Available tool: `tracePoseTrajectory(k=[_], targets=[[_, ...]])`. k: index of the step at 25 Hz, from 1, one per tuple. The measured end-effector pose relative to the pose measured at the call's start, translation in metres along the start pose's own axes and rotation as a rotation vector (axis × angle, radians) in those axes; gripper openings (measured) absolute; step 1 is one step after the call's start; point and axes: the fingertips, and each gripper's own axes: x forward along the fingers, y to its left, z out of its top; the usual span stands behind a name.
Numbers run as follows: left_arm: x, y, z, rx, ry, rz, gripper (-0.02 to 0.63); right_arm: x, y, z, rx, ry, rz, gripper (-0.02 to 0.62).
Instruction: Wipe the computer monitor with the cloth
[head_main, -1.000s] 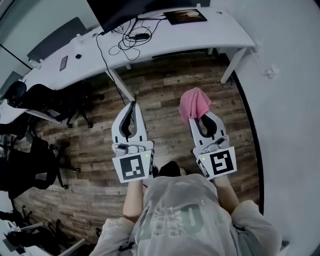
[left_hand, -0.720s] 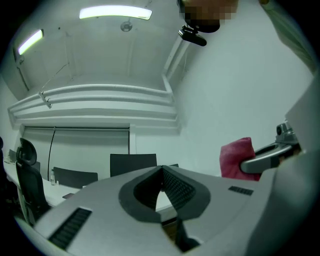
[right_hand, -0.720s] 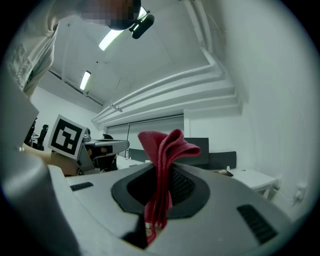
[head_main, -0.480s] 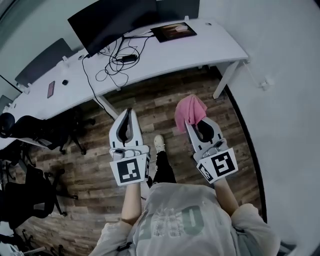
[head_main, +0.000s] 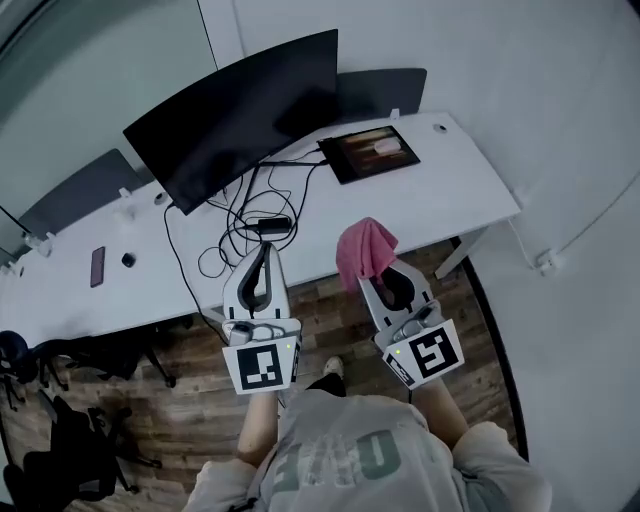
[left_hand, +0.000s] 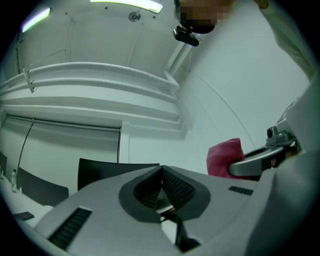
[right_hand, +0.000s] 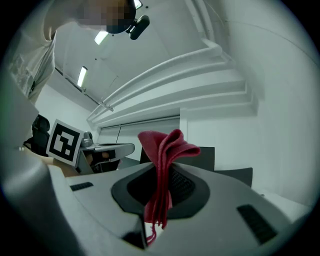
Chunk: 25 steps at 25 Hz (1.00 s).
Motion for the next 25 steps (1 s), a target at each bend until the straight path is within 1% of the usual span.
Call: tracePoseTrajectory(k=[4, 6, 8, 12, 15, 20, 25], targets=[[0.069, 0.029, -0.01, -0.016, -0.007, -0.015, 0.014, 0.073, -0.027, -0.001, -0.004, -0.015, 0.003, 0.051], [0.096, 0.038, -0.019, -0.006, 0.004, -0.02, 0.014, 0.103, -0.04, -0.001, 0.001, -0.02, 0.016, 0.051], [0.118, 0.044, -0.026, -0.02, 0.007, -0.016, 0.014, 0.127, -0.049, -0.001, 0.005, -0.028, 0.031, 0.051], [0.146, 0.056, -0.036, -0.055, 0.001, 0.0, 0.014, 0.164, -0.056, -0.014, 0.056, -0.023, 0.066, 0.051], [0.164, 0.063, -0.048, -0.06, 0.012, 0.016, 0.014, 0.19, -0.062, -0.029, 0.106, -0.009, 0.104, 0.051], [0.199, 0.072, -0.064, -0.049, 0.018, 0.043, 0.014, 0.229, -0.078, -0.036, 0.099, -0.034, 0.154, 0.051], [0.241, 0.077, -0.074, -0.035, 0.017, 0.072, 0.014, 0.265, -0.107, -0.043, 0.107, -0.043, 0.207, 0.051]])
